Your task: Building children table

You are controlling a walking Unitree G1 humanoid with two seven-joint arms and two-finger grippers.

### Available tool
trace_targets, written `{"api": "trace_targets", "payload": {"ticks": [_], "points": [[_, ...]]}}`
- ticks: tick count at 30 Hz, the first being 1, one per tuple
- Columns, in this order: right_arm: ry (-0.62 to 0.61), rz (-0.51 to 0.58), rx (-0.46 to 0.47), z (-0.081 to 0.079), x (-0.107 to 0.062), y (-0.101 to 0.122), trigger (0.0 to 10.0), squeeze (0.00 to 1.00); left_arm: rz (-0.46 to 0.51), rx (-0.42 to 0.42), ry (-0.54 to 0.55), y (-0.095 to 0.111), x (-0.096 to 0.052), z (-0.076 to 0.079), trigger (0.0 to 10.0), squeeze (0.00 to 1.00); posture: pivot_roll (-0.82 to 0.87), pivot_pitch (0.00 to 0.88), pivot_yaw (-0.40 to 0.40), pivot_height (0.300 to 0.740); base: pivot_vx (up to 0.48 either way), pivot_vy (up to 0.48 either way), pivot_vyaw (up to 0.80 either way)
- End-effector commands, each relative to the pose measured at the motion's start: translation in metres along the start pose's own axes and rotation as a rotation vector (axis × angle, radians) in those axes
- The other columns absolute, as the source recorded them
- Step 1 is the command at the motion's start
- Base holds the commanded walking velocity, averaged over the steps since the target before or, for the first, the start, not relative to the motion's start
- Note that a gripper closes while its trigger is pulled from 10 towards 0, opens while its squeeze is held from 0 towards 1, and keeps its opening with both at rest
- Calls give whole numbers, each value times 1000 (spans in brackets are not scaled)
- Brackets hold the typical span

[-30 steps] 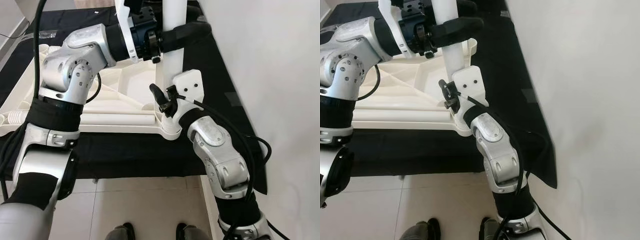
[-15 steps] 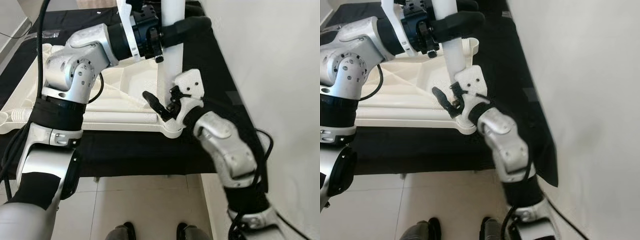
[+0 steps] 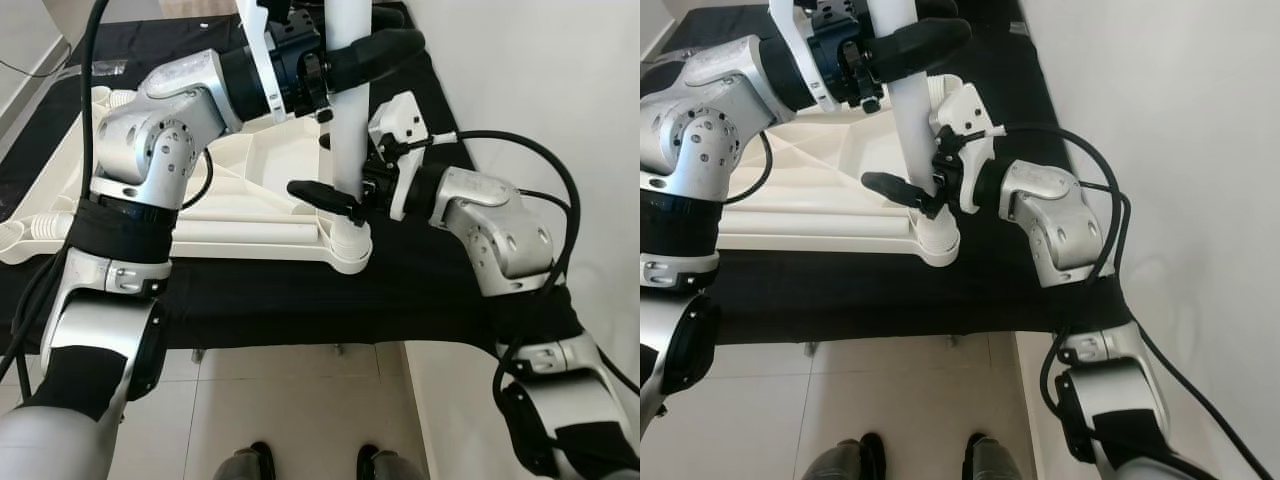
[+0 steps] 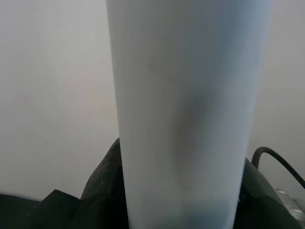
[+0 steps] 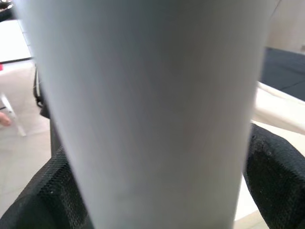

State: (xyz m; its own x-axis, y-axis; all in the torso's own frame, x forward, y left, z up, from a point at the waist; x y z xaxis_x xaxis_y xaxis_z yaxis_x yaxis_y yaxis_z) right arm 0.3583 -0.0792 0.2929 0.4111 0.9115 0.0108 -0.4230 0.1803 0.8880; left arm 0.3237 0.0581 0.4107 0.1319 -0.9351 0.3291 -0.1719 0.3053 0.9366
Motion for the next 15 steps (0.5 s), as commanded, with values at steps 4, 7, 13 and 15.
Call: {"api": "trace_targets", "payload": {"ticks": [4,7,13,15], "points": [[187,59,62,-12,11,3,0,0,-32,-10,-50,-7,8,6,0,0,-31,245,63,740,0,0,0],[262,68,74,-13,11,1,0,0,-30,-11,-57,-6,9,6,0,0,-33,246,63,740,0,0,0],[294,64,79,-12,13,-2,0,0,-26,-11,-63,-6,10,6,0,0,-32,246,62,740,0,0,0],[294,64,79,-12,14,-2,0,0,-26,-10,-63,-6,10,5,0,0,-33,245,62,740,0,0,0]]}}
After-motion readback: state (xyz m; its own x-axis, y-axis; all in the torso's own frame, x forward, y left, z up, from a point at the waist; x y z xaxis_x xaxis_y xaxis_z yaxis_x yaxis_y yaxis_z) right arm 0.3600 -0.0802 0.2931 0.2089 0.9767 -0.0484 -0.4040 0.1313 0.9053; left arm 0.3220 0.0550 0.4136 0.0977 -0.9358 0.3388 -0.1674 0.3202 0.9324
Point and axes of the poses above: a point about 5 cm out from each wrist's last joint towards the gripper, its own x axis pointing out of the wrist towards the gripper, its own y axis along the axis of the wrist's last joint, z = x × y, the point moved 2 cm from there along x, pointing out of the wrist towards the gripper, and after that the axes turned 14 degrees about -x, right-handed, at the moved point
